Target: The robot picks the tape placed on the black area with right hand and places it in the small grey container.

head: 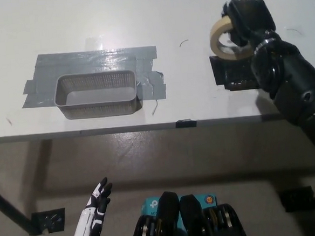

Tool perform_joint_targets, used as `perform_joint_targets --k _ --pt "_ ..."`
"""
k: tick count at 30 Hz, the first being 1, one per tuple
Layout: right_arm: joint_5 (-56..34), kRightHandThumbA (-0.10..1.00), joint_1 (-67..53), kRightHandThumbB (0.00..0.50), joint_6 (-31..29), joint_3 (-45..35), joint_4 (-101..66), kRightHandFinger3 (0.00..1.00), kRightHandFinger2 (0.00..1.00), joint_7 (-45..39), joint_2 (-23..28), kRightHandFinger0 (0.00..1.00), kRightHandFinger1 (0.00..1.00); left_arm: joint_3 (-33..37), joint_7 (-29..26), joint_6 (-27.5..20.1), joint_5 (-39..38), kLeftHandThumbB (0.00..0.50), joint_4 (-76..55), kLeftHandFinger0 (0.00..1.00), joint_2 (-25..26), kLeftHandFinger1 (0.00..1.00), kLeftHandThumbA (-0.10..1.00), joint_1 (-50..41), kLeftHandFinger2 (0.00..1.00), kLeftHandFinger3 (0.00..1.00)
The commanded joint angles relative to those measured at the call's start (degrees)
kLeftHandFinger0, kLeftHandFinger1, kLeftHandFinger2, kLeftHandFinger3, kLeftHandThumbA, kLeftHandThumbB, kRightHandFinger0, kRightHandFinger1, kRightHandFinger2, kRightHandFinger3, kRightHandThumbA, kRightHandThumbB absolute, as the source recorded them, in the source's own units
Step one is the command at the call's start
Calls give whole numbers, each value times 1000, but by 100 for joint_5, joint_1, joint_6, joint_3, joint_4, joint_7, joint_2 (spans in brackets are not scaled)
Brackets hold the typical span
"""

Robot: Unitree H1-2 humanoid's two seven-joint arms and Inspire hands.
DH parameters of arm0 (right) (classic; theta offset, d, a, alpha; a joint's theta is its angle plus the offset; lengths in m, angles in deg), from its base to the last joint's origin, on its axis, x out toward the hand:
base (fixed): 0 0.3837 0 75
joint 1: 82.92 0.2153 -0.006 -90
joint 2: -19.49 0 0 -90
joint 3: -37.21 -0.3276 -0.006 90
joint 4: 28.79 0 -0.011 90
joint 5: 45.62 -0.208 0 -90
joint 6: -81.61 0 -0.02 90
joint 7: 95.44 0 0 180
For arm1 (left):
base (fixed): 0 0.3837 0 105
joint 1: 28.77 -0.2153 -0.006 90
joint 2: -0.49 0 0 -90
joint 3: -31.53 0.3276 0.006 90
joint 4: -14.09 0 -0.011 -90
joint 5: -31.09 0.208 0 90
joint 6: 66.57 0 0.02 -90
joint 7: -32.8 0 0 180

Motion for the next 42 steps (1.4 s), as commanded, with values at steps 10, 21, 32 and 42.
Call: perform_joint_targets --k 10,21,32,42 --pt "-292 -99 964 167 227 -216 -179 728 819 206 -1186 53 465 63 -19 -165 66 58 -185 1000 6 1000 1000 -94 1000 1000" --pt "-53 -100 1385 141 128 210 738 936 752 599 -2367 0 367 192 2 -152 121 76 -282 1000 -48 1000 1000 -166 1000 1000" --pt "-99 -100 1386 159 168 576 1539 790 721 669 -2711 0 322 394 75 -94 110 61 -354 966 -62 1000 1000 -218 1000 1000" --pt "-250 775 966 393 513 631 1738 1000 1000 58 -2590 1000 1000 602 112 -146 276 50 -457 919 36 1000 1000 -251 1000 1000"
